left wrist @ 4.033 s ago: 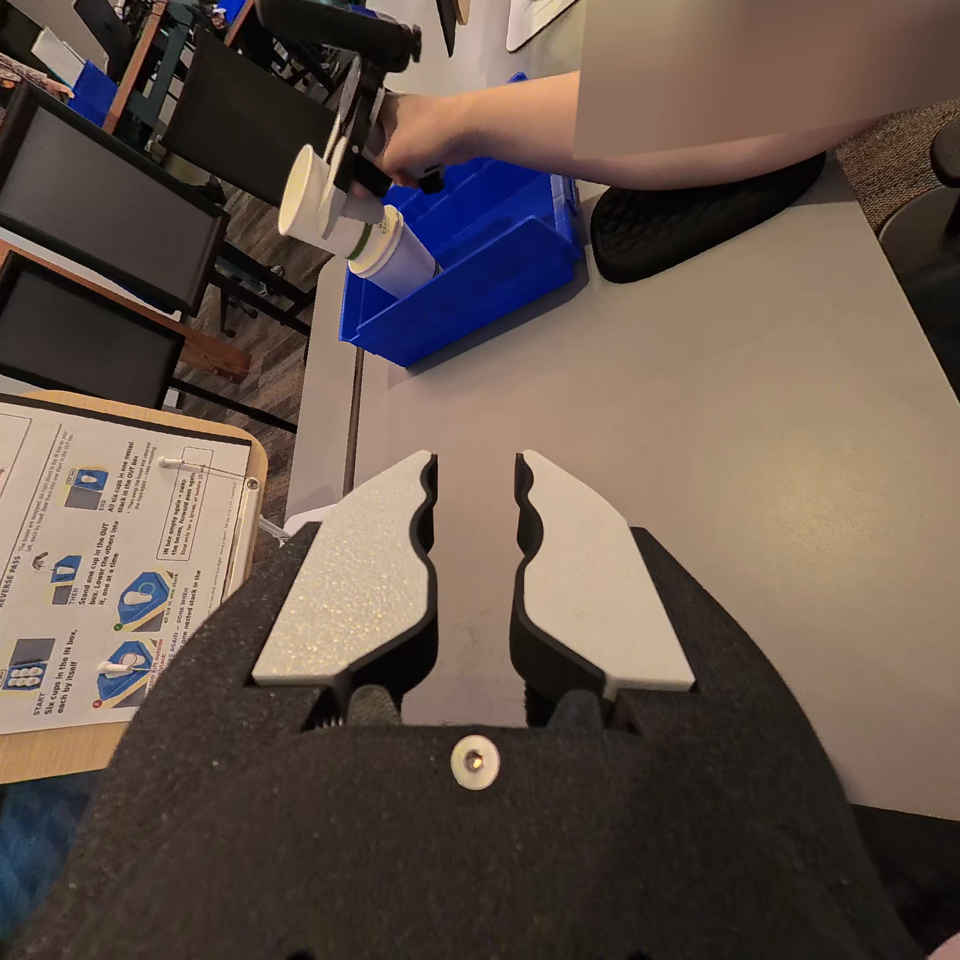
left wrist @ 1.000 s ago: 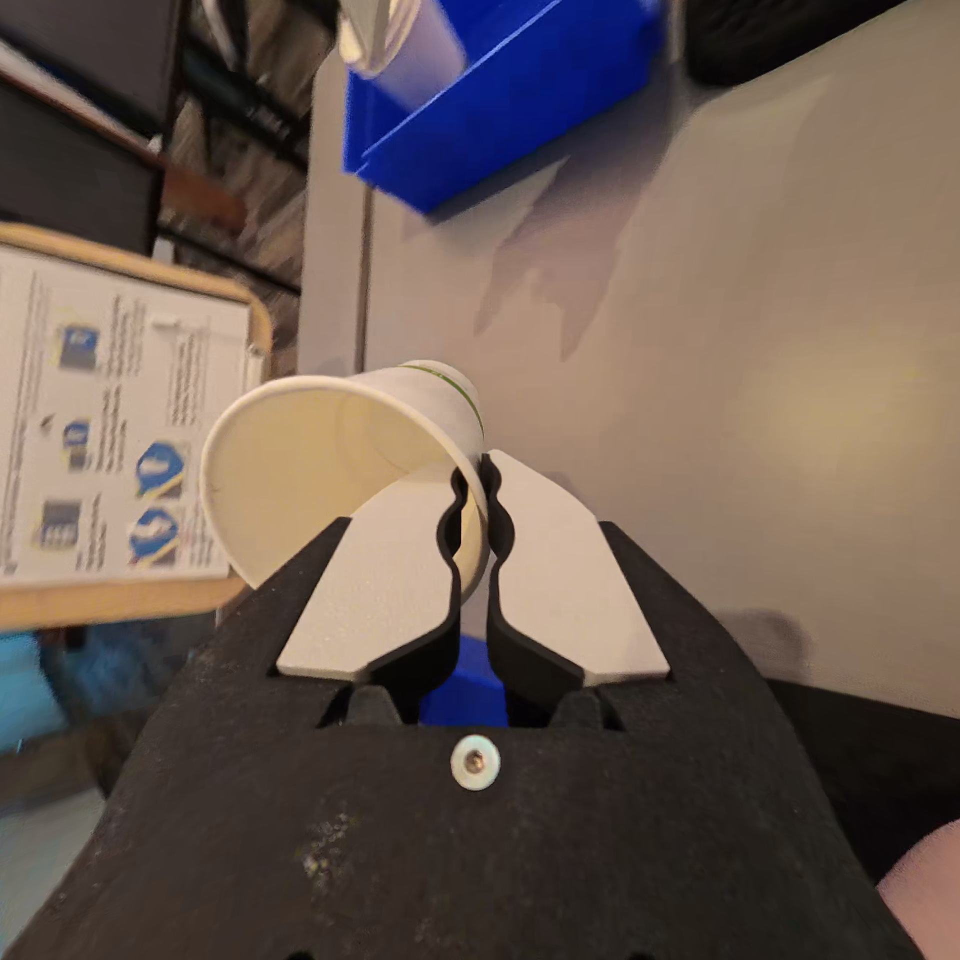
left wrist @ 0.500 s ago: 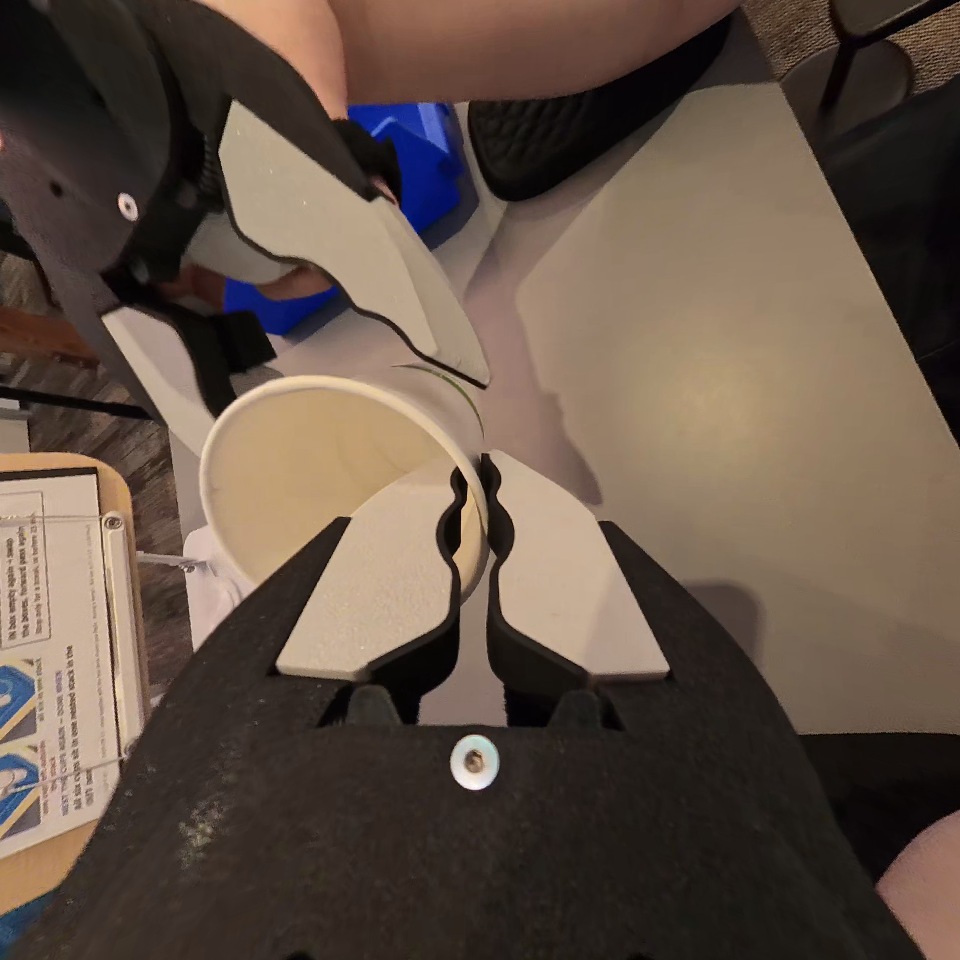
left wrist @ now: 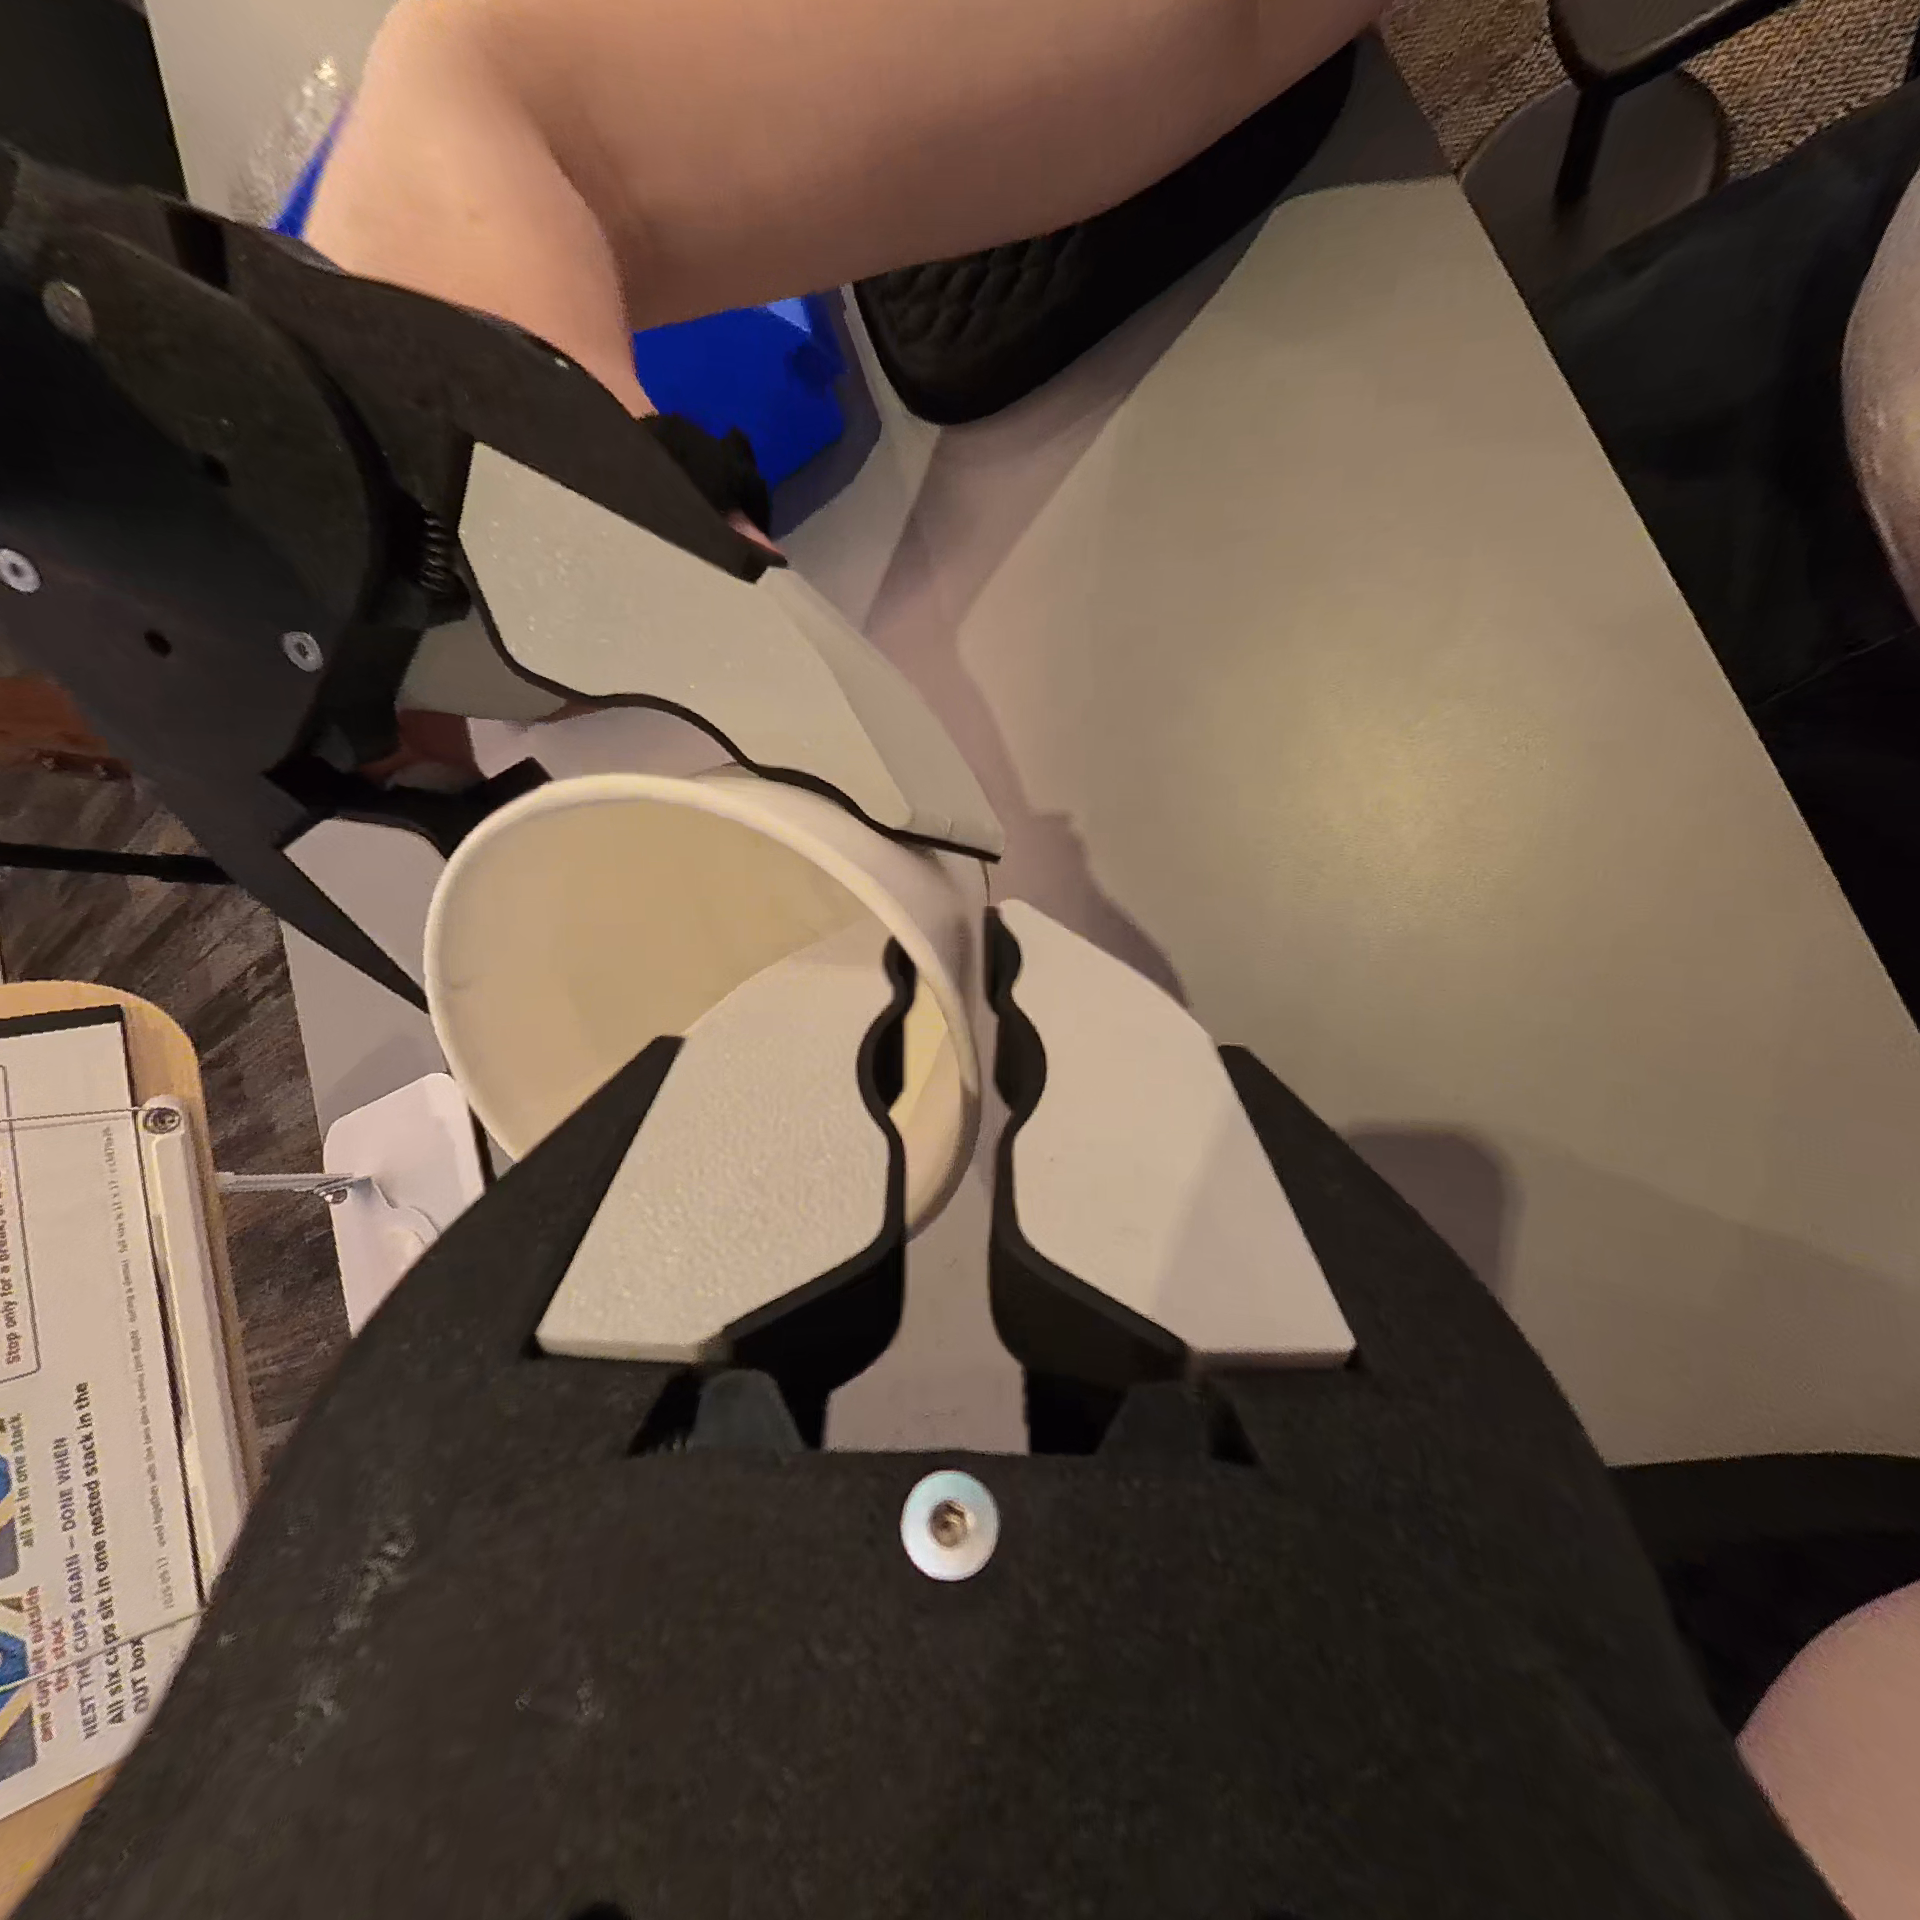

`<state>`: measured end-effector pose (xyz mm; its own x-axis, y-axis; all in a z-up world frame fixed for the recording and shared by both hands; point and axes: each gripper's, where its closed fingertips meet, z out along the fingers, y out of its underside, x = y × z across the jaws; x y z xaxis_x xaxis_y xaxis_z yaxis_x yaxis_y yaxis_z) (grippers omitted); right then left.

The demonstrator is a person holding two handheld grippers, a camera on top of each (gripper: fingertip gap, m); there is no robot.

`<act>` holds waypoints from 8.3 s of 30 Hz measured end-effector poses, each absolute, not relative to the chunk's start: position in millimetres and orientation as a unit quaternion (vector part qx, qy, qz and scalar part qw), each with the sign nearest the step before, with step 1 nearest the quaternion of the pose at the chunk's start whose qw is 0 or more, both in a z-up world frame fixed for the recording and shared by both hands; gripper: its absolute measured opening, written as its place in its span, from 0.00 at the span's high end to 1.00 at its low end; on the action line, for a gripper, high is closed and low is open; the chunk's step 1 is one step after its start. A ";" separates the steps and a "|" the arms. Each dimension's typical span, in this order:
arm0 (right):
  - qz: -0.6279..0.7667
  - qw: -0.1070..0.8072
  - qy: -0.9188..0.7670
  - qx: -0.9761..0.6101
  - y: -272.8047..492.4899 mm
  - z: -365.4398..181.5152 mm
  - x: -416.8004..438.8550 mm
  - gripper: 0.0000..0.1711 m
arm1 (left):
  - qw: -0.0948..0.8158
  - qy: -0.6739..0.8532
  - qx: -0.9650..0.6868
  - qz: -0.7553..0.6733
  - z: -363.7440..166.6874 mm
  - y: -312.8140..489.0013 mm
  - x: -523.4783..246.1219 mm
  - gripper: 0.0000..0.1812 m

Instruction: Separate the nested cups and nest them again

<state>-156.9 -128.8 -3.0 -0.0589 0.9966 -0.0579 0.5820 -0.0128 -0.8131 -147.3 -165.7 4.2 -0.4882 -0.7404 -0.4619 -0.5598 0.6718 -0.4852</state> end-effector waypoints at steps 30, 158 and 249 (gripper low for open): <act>-0.015 0.684 -0.054 -0.728 27.9 60.4 232.5 0.47 | 0.454 0.765 -0.396 -0.229 63.5 -155.8 -135.8 0.74; 0.319 0.426 -0.570 -0.625 -101.3 50.0 -97.0 0.40 | 0.398 0.798 -0.389 -0.231 20.4 -124.0 -122.8 1.00; -0.077 0.473 -0.035 -0.877 -1.9 25.6 238.2 0.42 | 0.597 0.544 -0.588 0.053 102.1 26.6 -282.8 0.77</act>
